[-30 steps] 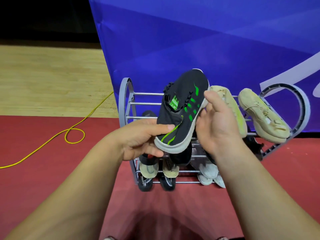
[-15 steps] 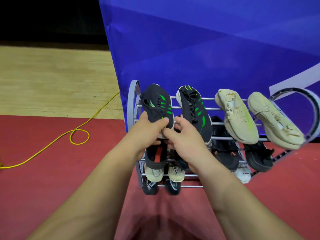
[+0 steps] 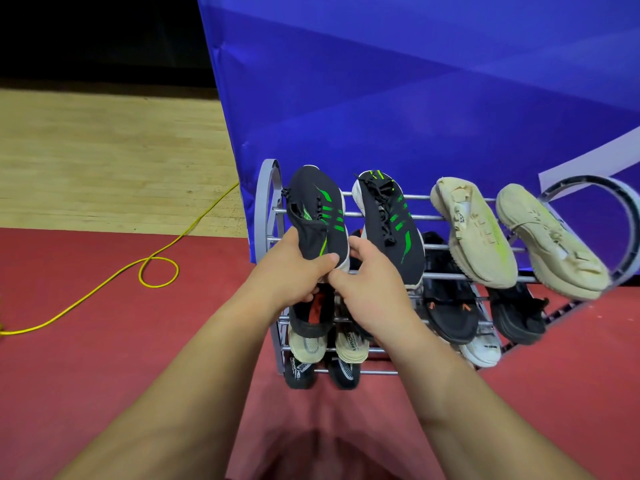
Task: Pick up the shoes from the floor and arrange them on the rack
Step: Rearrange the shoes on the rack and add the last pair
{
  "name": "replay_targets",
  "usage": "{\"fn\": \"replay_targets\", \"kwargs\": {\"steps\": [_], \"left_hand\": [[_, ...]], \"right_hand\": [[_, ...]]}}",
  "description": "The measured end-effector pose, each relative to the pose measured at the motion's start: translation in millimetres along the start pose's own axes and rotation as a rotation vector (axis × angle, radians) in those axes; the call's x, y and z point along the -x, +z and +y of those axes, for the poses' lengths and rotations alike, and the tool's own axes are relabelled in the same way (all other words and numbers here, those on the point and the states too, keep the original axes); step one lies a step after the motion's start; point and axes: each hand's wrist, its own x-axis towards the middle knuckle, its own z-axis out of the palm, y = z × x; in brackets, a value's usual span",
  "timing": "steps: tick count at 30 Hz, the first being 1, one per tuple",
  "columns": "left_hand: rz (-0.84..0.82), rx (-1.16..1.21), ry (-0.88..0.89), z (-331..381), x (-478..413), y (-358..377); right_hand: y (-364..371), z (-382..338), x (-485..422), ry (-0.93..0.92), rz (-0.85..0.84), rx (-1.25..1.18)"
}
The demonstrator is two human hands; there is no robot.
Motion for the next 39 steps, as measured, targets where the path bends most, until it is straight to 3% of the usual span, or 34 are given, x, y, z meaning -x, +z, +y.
{"fn": "replay_targets", "kwargs": {"steps": [10, 12, 14, 16, 18, 20, 23, 29, 39], "left_hand": [[0.022, 0.053, -0.010, -6, -5, 3], [0.024, 0.057, -0.008, -6, -6, 5], [0.009, 0.081, -0.014, -6, -7, 6], [-0.002, 0.092, -0.014, -5, -8, 6], [-0.002, 0.092, -0.014, -5, -8, 7], [-0.002, 0.094, -0.012, -5, -8, 7], [0.004, 0.098, -0.016, -3, -7, 9], [0.013, 0.140, -0.010, 7, -7, 22], [0.005, 0.167, 0.020, 21, -4, 69]], "right_hand": [[-7, -2, -1, 0.047, -0.037, -0.046], [-24, -7, -3, 0.064, 0.057, -0.084], [-51, -9, -6, 0.047, 0.256, 0.089], [-78, 0, -8, 0.133, 0.311, 0.308], [-91, 13, -8, 0.386, 0.138, 0.333], [-89, 23, -2, 0.645, -0.089, 0.219], [-80, 28, -1, 0.682, -0.214, -0.191], [-92, 11, -5, 0.461, 0.001, -0.921], [-113, 15, -10, 0.226, 0.096, -0.939]]}}
